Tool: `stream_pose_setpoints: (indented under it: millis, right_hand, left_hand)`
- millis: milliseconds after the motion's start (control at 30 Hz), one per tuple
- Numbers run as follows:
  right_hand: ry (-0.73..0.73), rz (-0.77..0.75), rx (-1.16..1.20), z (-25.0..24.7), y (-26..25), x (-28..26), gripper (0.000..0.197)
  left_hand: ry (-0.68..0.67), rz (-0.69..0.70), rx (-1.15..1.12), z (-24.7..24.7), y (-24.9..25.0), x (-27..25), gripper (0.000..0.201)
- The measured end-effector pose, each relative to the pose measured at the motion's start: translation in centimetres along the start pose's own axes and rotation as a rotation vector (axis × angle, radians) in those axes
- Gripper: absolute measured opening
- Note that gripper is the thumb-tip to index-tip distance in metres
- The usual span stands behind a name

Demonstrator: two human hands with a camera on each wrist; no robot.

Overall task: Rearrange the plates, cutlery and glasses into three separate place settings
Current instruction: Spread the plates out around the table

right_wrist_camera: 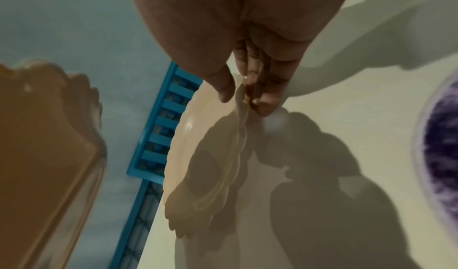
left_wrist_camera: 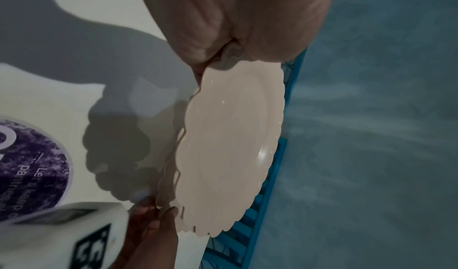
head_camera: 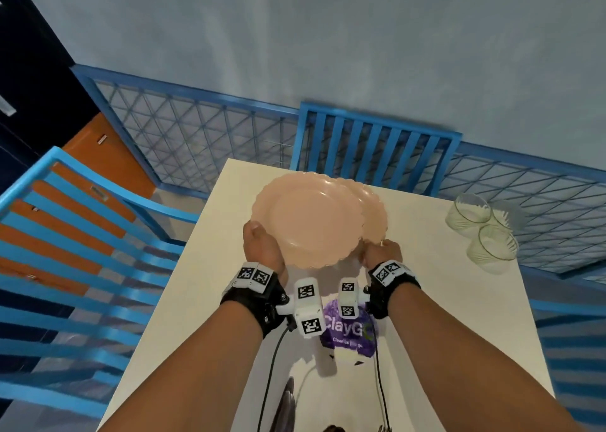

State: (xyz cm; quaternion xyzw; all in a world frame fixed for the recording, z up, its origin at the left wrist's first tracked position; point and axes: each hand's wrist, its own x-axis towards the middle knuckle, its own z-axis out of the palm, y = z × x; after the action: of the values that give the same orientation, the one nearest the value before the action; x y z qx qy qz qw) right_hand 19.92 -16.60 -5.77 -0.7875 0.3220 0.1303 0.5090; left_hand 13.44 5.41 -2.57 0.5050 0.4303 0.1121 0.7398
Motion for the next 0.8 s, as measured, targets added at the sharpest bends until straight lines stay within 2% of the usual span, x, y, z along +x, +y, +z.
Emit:
stream_pose_setpoints:
  millis: [67, 200, 367, 467, 600, 733, 800]
  right_hand:
    - [-0.025, -0.014, 0.004, 0.3, -0.4, 0.7, 0.026]
    - [-0.149, 0.053, 0.163, 0.1, -0.5, 1.2, 0.037]
    - [-0.110, 0.024, 0.229, -2.7, 1.5, -1.4, 0.027]
    - [-0.086, 0.024, 0.261, -6.7, 4.2, -4.1, 0.023]
    - [-0.026, 0.086, 0.446, -13.2, 8.9, -7.8, 0.023]
    - [0.035, 0.136, 0.495, -19.8, 14.6, -10.9, 0.025]
    - [0.077, 0.178, 0.489, -22.9, 17.9, -12.1, 0.024]
  left_hand:
    - [0.009, -0.002, 0.012, -0.2, -0.2, 0.7, 0.045]
    - [-0.006, -0.022, -0.001, -1.2, 0.1, 0.4, 0.037]
    - [-0.044, -0.005, 0.016, -2.2, 0.6, -2.2, 0.038]
    - [-0.096, -0.004, 0.059, -2.3, -0.5, -4.6, 0.041]
    - [-0.126, -0.052, 0.123, -1.1, -2.4, -10.2, 0.042]
    - [-0.200, -0.082, 0.226, 0.0, -5.2, -15.9, 0.052]
    - [-0.234, -0.088, 0.247, 0.5, -7.4, -18.0, 0.049]
